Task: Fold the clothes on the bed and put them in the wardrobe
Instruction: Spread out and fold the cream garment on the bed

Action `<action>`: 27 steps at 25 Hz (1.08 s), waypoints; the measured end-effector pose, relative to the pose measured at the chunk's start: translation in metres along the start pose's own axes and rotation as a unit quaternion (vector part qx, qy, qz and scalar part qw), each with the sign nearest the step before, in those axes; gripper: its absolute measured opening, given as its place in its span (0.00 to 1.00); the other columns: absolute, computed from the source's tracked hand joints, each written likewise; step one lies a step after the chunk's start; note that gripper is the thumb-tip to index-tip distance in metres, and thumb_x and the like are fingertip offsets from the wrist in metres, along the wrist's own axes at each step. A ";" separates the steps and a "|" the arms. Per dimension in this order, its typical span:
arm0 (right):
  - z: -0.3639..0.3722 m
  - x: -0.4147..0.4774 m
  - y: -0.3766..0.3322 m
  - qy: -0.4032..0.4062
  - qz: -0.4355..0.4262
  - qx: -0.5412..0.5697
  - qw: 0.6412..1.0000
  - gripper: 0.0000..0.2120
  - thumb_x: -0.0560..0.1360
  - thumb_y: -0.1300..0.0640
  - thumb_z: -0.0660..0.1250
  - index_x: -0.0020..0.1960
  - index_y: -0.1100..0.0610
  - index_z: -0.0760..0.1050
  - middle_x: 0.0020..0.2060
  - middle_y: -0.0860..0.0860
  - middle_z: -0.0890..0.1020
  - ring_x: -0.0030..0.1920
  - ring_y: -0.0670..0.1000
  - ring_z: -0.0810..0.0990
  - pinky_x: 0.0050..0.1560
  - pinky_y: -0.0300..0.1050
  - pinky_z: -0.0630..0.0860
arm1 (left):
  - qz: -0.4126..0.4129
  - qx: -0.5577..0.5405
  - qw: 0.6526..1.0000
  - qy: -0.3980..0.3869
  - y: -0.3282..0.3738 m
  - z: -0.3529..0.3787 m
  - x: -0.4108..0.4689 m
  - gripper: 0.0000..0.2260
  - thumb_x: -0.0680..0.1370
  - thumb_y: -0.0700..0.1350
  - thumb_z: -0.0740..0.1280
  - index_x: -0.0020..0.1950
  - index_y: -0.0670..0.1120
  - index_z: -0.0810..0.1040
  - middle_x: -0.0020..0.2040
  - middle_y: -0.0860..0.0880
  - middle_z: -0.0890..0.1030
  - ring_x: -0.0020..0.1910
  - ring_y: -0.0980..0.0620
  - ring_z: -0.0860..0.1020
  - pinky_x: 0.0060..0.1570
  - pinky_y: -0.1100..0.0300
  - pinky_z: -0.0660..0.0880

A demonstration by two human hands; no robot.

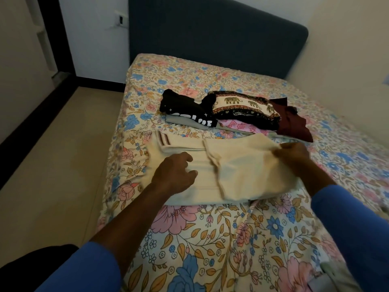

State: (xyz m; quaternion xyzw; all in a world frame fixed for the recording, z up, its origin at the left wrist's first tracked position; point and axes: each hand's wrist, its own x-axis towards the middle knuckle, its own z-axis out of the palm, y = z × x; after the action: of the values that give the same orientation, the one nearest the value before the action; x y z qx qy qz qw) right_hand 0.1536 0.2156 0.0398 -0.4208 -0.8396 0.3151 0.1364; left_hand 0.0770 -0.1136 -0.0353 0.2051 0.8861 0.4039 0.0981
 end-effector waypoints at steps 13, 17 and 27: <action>0.154 -0.146 -0.150 -0.088 -0.278 -0.172 0.941 0.11 0.80 0.50 0.69 0.55 0.58 0.78 0.49 0.54 0.82 0.51 0.56 0.82 0.45 0.46 0.75 | -0.165 -0.421 0.889 0.065 -0.002 -0.044 -0.002 0.09 0.83 0.49 0.67 0.55 0.44 0.82 0.49 0.47 0.86 0.45 0.50 0.82 0.37 0.60 0.73; 0.191 -0.166 -0.130 -0.167 -0.264 -0.130 0.941 0.14 0.78 0.51 0.70 0.59 0.59 0.78 0.52 0.55 0.83 0.52 0.54 0.82 0.46 0.45 0.75 | -0.195 -0.375 0.903 0.077 -0.014 -0.036 0.002 0.09 0.82 0.51 0.67 0.49 0.46 0.80 0.47 0.46 0.83 0.48 0.47 0.82 0.51 0.49 0.82; 0.098 -0.076 -0.030 -0.180 0.097 0.143 0.968 0.30 0.71 0.47 0.79 0.63 0.64 0.75 0.48 0.57 0.87 0.44 0.58 0.88 0.46 0.55 0.85 | -0.187 -0.381 0.904 0.057 -0.024 -0.009 0.010 0.27 0.69 0.32 0.66 0.68 0.42 0.78 0.62 0.37 0.79 0.59 0.39 0.78 0.53 0.52 0.77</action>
State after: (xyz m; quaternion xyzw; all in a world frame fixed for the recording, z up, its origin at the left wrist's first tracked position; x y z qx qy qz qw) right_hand 0.1327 0.1008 -0.0129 -0.4130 -0.7517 0.5140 0.0108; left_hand 0.0584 -0.1295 -0.0471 -0.0407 0.6905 0.6962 0.1921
